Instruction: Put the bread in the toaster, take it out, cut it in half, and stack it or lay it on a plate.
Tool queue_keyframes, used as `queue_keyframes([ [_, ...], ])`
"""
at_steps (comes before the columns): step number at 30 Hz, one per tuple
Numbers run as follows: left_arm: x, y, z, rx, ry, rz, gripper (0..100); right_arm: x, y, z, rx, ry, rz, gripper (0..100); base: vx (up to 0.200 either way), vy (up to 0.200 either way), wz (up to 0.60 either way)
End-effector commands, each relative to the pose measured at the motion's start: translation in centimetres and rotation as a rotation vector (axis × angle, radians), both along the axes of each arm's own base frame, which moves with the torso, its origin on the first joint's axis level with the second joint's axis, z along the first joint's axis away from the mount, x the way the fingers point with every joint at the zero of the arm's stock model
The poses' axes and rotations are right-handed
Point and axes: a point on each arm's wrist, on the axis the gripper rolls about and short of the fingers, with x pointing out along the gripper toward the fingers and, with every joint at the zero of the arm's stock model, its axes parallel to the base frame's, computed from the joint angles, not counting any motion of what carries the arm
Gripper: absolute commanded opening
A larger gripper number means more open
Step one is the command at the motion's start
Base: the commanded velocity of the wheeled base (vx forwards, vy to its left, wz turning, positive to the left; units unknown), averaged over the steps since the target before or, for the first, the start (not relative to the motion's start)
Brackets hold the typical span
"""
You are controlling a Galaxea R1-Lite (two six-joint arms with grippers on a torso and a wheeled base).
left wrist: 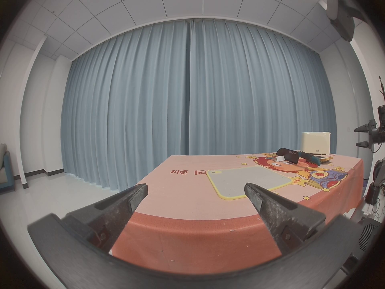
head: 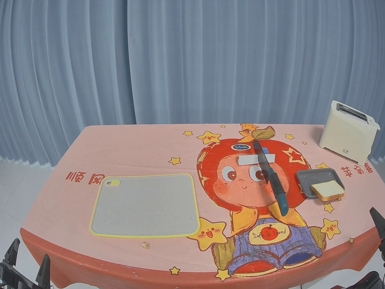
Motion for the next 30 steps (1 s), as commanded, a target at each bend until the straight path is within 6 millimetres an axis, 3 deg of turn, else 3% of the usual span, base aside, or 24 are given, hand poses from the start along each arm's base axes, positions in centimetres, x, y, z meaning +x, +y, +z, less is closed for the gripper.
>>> queue_keyframes([
  [1,0.0,0.0,-0.5,0.0,0.001,0.001,100,0.5,0.1,-0.5,0.063,0.066,0.034,100,0.0,0.0,0.0],
  [30,0.0,0.0,-0.5,0.0,0.001,0.001,100,1.7,0.8,-2.3,0.382,0.323,0.2,100,0.0,0.0,0.0],
])
